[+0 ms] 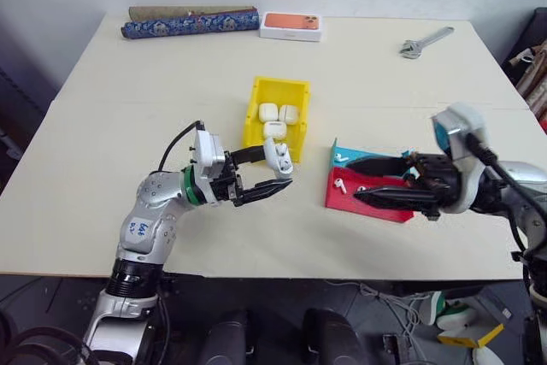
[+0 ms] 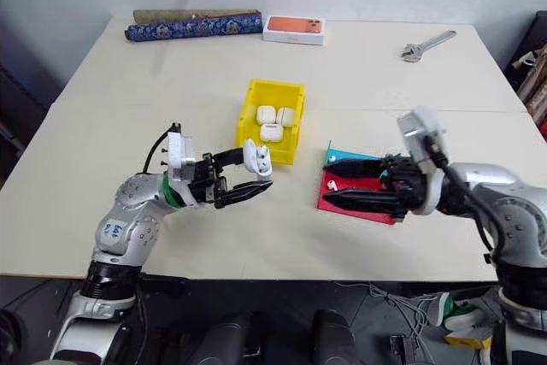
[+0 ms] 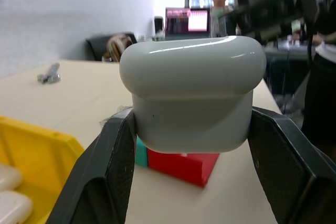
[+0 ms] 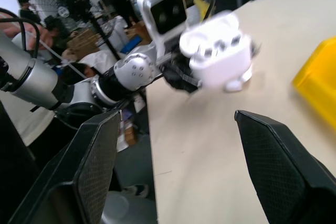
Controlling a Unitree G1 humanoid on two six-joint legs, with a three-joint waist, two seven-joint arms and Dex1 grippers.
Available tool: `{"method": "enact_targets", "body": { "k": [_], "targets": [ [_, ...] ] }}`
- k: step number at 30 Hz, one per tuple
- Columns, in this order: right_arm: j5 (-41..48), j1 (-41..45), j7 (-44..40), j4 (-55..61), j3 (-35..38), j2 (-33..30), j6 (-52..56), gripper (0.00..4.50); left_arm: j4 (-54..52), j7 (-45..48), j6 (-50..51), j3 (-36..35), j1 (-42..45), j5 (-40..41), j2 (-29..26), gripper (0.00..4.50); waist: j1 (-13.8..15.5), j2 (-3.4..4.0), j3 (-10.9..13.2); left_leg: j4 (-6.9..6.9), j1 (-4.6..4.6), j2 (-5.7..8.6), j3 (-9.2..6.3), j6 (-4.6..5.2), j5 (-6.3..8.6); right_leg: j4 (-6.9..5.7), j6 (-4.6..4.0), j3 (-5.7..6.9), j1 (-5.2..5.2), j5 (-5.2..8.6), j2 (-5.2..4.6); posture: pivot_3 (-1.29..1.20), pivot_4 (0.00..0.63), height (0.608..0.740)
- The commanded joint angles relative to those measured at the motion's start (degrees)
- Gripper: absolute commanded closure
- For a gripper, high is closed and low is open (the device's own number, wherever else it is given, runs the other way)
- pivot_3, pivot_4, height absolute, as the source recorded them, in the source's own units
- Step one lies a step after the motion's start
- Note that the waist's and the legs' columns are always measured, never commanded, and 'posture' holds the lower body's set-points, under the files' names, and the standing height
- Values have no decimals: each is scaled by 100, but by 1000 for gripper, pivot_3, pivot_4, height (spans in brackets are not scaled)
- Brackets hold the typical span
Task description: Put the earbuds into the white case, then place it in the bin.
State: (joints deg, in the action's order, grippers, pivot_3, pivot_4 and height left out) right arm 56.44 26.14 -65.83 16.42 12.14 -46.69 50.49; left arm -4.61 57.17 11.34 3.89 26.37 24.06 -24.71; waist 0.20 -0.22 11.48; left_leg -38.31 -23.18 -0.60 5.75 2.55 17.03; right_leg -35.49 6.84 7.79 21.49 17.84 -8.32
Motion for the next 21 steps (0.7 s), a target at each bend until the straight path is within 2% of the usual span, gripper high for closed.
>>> {"method": "enact_targets", "body": {
  "k": [1,8,9,16,21],
  "targets": [
    [-538,303,32,281,-251,119,-725,1898,-410,-181,242,433,208,-625,-274,1732,-2,1,0,3,0,2,5,0,0,-1,0,-1,3,0,0,0,150,740],
    [-1404,1078,623,636,-1496,674,-869,4358,-722,-380,916,878,462,-941,-318,1732,-12,1,0,5,-2,1,2,-3,-1,-3,0,-3,7,0,0,0,150,740],
    [-1591,1148,725,624,-1634,718,-915,4462,-747,-377,971,898,478,-928,-307,1732,-13,1,0,4,-2,1,2,-3,-1,-3,0,-2,7,0,0,0,150,740],
    [-2463,1341,1104,566,-2343,857,-940,4462,-877,-448,1076,924,404,-933,-268,1732,-5,0,0,2,-4,4,3,-3,-1,-4,0,0,7,0,0,0,150,740],
    [-2519,1094,911,496,-2047,386,-864,4462,-1023,-477,1254,771,324,-802,-366,1732,11,0,1,2,-4,5,3,-2,-1,-3,0,0,7,0,-1,0,150,740]
  ]
}}
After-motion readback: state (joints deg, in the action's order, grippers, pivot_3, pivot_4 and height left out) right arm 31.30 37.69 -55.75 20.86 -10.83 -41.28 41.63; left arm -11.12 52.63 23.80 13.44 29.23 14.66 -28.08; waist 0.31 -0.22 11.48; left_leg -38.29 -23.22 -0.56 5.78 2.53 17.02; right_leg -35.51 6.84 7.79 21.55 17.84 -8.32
